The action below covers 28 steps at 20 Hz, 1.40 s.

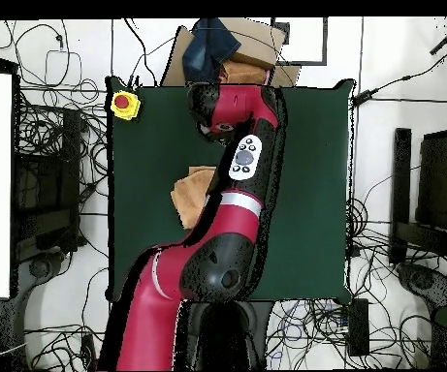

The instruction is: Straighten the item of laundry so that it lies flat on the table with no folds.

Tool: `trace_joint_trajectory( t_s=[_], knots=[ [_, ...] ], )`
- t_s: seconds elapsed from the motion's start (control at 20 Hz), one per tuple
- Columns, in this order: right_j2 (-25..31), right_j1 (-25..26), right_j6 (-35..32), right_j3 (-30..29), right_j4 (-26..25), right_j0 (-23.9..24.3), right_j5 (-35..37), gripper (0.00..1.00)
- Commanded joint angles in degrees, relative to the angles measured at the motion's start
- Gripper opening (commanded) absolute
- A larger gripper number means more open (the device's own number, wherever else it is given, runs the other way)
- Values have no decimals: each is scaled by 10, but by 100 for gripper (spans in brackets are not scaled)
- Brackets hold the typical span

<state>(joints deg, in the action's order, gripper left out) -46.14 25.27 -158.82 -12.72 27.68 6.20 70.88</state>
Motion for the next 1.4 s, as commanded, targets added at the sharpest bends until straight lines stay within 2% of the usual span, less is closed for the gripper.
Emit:
trace_joint_trajectory(
  t_s=[0.05,0.25,0.6,0.65,0.7,0.8,0.85,1.05,1.2,1.4],
  knots=[
    [-6,63,-64,14,7,16,-30,100],
    [-4,57,-58,13,3,12,-20,100],
    [80,-27,-10,-122,-31,-55,-30,100],
    [94,-47,0,-147,-32,-65,-34,100],
    [133,-112,46,-272,-57,-36,-94,100],
    [160,-154,71,-338,-60,-38,-129,100],
    [167,-165,81,-353,-62,-39,-133,100],
    [170,-170,84,-357,-73,-38,-131,100],
    [169,-155,82,-348,-87,-30,-132,100],
    [176,-158,94,-369,-112,-23,-151,100]
  ],
)
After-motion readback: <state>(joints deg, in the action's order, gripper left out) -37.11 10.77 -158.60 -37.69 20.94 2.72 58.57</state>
